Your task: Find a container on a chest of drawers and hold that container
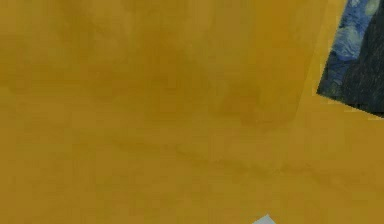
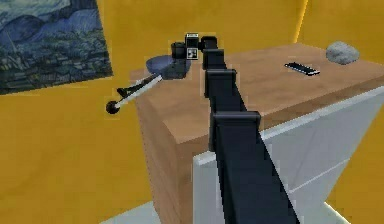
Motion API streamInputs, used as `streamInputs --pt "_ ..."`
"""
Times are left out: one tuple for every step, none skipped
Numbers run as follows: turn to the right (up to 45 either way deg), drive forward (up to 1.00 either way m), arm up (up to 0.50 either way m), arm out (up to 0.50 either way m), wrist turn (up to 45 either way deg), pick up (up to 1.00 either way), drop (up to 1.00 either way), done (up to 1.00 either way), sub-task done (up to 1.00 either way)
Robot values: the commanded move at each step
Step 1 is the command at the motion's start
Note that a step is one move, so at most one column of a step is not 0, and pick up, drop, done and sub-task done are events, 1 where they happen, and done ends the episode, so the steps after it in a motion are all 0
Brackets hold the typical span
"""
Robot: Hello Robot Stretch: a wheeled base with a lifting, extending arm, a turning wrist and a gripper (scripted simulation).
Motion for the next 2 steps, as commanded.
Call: streamInputs --pt "0.0 0.0 0.0 0.0 45.0 0.0 0.0 0.0 0.0" --pt "0.0 0.0 0.0 0.0 27.0 0.0 0.0 0.0 0.0"
